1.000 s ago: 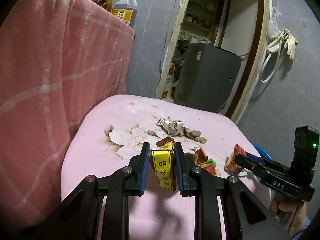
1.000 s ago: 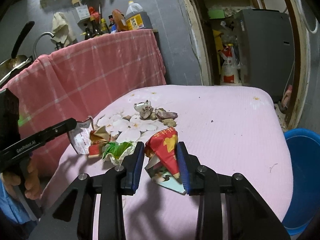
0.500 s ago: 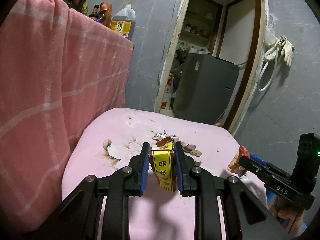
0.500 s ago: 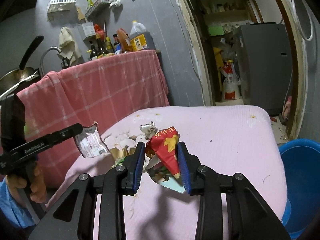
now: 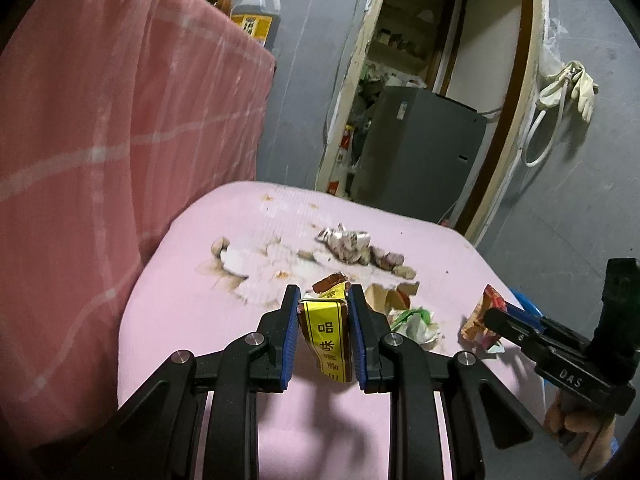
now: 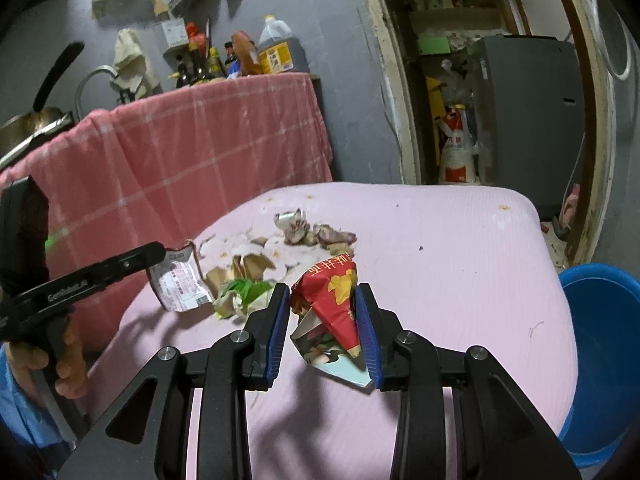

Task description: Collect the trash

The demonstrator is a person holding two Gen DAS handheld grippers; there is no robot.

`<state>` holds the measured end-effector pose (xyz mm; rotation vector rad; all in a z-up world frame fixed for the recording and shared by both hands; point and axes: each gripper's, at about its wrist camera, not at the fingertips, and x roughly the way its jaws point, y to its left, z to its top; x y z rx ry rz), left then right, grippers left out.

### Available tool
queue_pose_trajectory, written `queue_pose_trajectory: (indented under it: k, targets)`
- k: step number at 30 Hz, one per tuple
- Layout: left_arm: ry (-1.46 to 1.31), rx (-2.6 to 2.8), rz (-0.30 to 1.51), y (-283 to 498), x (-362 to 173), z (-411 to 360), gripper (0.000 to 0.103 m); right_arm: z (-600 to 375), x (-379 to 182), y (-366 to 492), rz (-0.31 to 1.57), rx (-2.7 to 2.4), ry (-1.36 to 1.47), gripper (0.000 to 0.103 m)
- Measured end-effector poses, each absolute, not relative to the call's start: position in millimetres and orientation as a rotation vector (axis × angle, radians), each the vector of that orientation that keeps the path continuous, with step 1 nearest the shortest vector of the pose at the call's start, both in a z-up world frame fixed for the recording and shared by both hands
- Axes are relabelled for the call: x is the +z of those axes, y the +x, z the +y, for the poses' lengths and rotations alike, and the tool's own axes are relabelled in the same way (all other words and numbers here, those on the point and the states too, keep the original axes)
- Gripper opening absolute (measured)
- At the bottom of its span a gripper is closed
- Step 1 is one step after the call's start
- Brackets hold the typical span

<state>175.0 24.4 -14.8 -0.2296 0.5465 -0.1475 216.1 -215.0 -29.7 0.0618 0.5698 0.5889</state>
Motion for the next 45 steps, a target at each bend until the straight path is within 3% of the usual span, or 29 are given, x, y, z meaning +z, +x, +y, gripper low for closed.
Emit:
queue_pose_trajectory:
  k: [20, 34, 40, 45]
  targets:
    - [-0.269, -0.188, 0.593, 144.6, -19.3, 25.1, 0.020, -208.4, -41.9, 144.1, 0.632, 0.602, 0.005, 0.031]
    - [-0.271, -0.211, 0.546, 136.9, -10.1, 19.4, 0.020, -205.8, -20.4, 136.2, 0.546, 0.602, 0.015, 0.033]
    - [-0.282, -0.204, 0.564, 138.4, -13.0, 21.3, 0.020, -199.9, -38.2, 147.3, 0.638, 0.606, -0.004, 0.045]
    - [-0.297, -0.203, 0.575, 139.7, -15.2, 23.7, 0.020, -205.4, -39.3, 147.5, 0.642, 0.601, 0.017, 0.048]
